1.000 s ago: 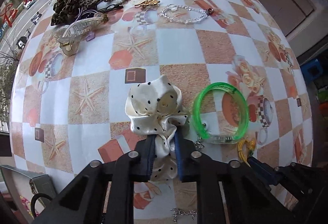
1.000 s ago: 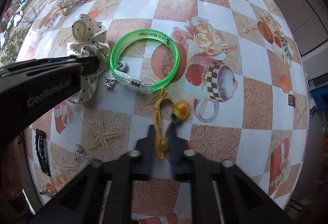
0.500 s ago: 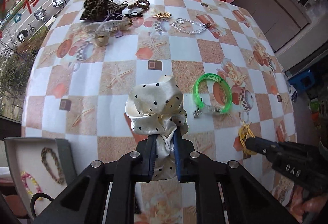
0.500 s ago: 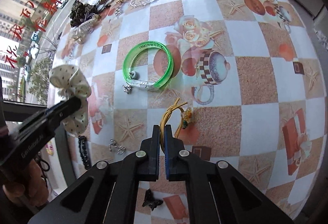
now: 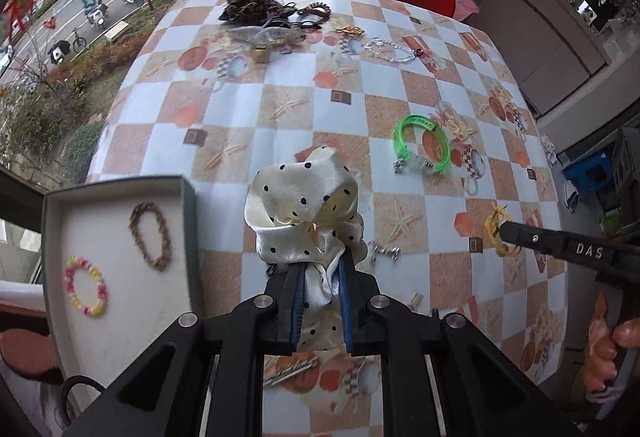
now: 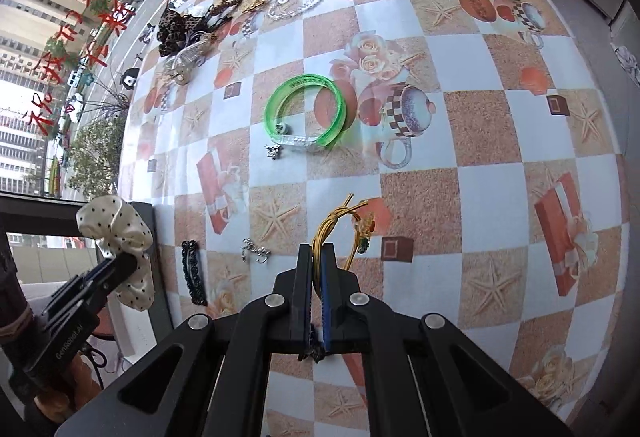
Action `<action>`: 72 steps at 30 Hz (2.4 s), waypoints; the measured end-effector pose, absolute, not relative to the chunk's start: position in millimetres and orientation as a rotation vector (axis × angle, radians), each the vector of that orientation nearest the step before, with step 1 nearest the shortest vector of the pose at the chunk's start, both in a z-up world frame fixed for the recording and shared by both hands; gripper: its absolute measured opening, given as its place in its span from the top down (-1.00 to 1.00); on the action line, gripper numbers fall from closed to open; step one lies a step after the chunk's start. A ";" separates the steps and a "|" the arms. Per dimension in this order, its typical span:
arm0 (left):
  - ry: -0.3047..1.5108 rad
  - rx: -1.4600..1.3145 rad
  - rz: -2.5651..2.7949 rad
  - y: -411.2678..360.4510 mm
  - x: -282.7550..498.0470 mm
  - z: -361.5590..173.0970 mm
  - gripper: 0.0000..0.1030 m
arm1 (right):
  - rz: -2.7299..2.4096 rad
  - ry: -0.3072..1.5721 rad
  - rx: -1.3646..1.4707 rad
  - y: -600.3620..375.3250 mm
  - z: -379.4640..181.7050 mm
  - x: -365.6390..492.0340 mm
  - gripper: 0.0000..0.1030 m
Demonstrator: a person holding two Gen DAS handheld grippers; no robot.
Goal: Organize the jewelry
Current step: 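Carry scrunchie and hair tie into the box tray and release both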
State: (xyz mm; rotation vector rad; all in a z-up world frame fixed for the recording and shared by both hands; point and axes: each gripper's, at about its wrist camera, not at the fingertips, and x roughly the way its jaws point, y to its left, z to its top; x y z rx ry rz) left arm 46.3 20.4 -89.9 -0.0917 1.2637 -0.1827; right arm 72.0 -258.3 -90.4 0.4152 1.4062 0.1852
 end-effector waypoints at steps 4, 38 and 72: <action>1.266 -0.119 -0.147 39.6 29.8 -86.7 0.63 | 0.217 1.400 0.399 -246.1 -77.7 66.4 0.92; 1.283 -0.363 0.318 246.0 -57.5 -145.6 0.63 | 0.788 1.445 0.028 88.9 -73.5 81.6 0.92; 1.353 -0.229 0.400 227.4 -71.4 -165.0 -0.98 | 0.844 1.574 -0.032 129.2 -121.8 85.2 -0.18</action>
